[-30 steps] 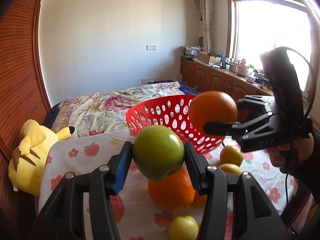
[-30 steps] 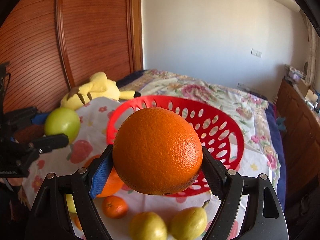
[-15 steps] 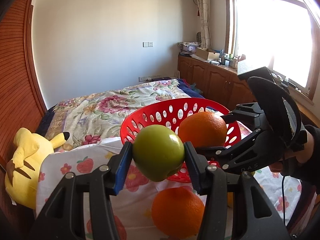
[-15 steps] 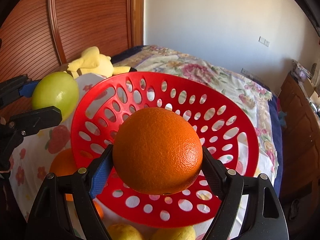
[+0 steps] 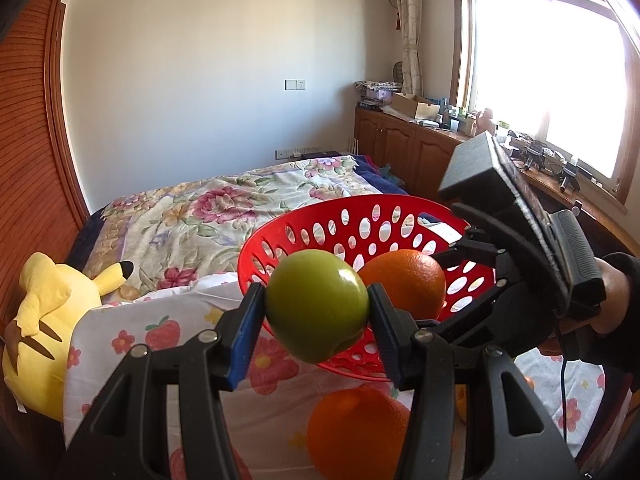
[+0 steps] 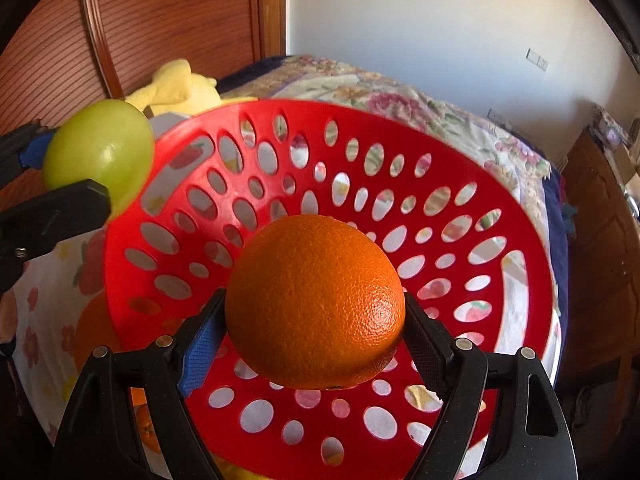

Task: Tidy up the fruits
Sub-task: 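Carry the large orange into the red basket with the right tool while the left tool lifts the apple, then open the right tool to drop the orange and the left tool to drop the apple into the basket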

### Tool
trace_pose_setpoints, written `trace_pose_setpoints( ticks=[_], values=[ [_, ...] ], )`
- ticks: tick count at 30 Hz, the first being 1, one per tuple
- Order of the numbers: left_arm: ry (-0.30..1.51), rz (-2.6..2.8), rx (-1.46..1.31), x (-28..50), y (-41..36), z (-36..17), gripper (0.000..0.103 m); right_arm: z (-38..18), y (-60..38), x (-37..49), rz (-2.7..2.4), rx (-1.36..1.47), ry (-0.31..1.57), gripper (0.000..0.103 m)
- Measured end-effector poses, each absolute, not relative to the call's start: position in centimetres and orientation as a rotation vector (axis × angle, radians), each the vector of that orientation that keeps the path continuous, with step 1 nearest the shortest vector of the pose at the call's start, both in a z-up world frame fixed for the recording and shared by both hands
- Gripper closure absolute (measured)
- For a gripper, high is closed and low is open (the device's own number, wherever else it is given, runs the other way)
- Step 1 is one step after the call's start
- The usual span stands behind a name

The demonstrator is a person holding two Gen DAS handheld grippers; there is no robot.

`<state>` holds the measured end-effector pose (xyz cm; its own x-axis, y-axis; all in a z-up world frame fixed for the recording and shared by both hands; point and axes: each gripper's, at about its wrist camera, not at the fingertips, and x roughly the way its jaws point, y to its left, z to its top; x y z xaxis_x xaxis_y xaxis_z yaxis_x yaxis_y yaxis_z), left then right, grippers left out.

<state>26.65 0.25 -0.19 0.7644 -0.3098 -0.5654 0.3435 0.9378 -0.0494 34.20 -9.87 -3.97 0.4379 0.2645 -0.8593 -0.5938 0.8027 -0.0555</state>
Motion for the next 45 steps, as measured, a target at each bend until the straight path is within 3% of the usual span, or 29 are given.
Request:
trace_pose_setpoints(
  ticks=[10,33,45],
  values=[
    [0.61,-0.354,0.057,26.6,0.2,-0.7,0.052,-4.9,-10.6,35.9,0.541,-0.305,1.056,0.018],
    [0.728,-0.373,0.132,28.4,-4.0,-3.5,0.052,0.3,-15.6,32.3,0.497,-0.164,0.86,0.014],
    [0.69,-0.357,0.105,26.8,-3.7,-2.5,0.05,1.3,-17.0,29.6,0.494,-0.144,0.806,0.014]
  ],
)
